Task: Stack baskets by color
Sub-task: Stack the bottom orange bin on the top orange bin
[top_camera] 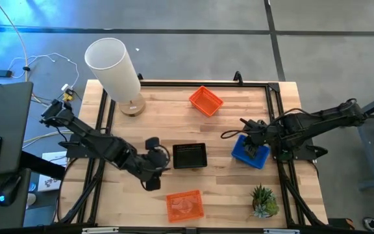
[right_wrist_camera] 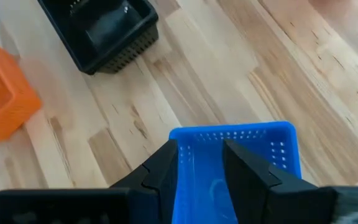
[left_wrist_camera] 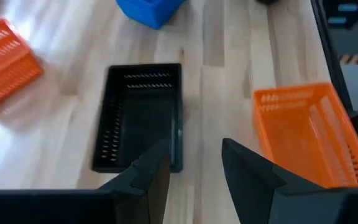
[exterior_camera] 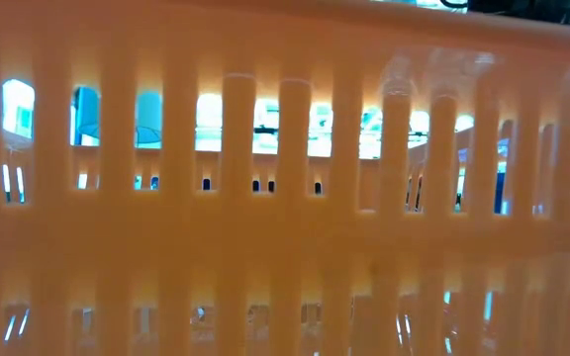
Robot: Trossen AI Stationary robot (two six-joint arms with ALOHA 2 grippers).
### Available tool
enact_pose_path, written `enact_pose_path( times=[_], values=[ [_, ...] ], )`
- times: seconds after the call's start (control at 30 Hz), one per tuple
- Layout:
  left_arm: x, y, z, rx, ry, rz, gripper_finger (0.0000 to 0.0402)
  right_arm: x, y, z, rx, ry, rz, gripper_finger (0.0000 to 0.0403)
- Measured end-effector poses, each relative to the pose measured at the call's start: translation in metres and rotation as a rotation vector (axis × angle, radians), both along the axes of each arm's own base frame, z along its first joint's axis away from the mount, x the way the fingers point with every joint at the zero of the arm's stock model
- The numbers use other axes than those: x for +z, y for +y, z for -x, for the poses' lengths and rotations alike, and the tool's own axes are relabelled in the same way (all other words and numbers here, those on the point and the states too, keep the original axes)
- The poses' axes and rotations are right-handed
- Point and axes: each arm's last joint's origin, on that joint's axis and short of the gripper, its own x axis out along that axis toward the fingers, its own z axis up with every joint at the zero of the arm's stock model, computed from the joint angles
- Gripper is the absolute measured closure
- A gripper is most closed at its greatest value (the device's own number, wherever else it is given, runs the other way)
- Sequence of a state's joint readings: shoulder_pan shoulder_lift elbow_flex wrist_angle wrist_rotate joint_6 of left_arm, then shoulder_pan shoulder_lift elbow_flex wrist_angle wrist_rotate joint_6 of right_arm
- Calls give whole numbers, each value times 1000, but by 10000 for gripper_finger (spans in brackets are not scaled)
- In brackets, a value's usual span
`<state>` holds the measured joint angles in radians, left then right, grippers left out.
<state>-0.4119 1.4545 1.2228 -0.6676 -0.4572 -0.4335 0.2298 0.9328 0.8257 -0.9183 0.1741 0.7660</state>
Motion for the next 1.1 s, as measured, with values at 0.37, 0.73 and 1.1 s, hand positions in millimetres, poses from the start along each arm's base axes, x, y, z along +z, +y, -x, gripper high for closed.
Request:
enact_pose_path(
  times=[0.37, 0.73, 1.1],
  values=[
    [-19, -26, -14, -42, -7, 68, 269, 1, -1, -14, -57, -85, 68, 290],
    [-44, -54, -19, -39, 21, 108, 269, 4, -1, -23, -77, -161, 64, 290],
    [-74, -77, -23, -52, 75, 110, 269, 4, -1, -23, -99, -163, 47, 290]
  ],
)
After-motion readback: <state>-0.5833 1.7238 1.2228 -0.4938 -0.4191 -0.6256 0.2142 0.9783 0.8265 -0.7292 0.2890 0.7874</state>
